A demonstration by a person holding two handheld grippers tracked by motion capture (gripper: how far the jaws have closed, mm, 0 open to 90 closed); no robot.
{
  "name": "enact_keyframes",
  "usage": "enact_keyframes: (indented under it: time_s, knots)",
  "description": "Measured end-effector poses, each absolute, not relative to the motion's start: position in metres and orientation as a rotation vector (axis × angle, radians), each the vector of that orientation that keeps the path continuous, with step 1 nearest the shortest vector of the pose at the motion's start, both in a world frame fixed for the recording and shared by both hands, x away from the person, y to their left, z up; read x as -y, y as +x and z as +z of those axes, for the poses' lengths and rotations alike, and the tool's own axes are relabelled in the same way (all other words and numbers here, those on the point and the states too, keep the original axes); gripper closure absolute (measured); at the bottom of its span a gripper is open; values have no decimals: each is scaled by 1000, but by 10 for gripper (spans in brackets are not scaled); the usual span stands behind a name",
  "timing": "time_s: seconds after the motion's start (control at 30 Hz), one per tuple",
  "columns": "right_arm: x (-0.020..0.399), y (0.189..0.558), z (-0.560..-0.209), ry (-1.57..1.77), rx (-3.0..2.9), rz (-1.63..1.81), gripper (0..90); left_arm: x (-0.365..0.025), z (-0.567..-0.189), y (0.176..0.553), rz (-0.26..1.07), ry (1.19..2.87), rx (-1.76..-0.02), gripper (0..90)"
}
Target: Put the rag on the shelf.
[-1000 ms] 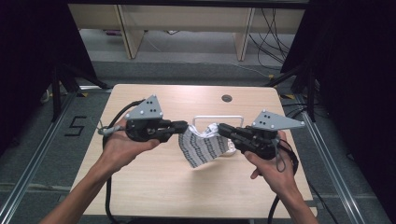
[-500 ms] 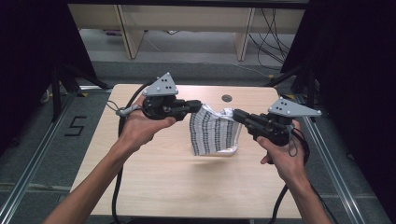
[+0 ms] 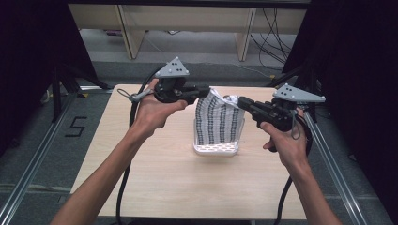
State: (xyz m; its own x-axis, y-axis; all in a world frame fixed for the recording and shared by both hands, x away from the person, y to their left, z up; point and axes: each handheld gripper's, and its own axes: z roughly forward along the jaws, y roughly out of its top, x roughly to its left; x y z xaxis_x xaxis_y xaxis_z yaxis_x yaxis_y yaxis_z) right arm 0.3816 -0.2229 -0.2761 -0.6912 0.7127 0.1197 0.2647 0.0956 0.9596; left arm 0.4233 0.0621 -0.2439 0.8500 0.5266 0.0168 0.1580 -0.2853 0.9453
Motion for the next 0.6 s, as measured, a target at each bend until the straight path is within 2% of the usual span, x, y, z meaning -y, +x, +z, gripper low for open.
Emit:
enact_keyframes:
  time_s: [0.4,0.6]
  knots:
    - [218,437,-274,1065,-1991,1594,871,-47,-252,479,384,1776,-658,859]
    - [218,469,-287,1155,-2000,1570,866,-44,-275,514,344,1739,-790,854]
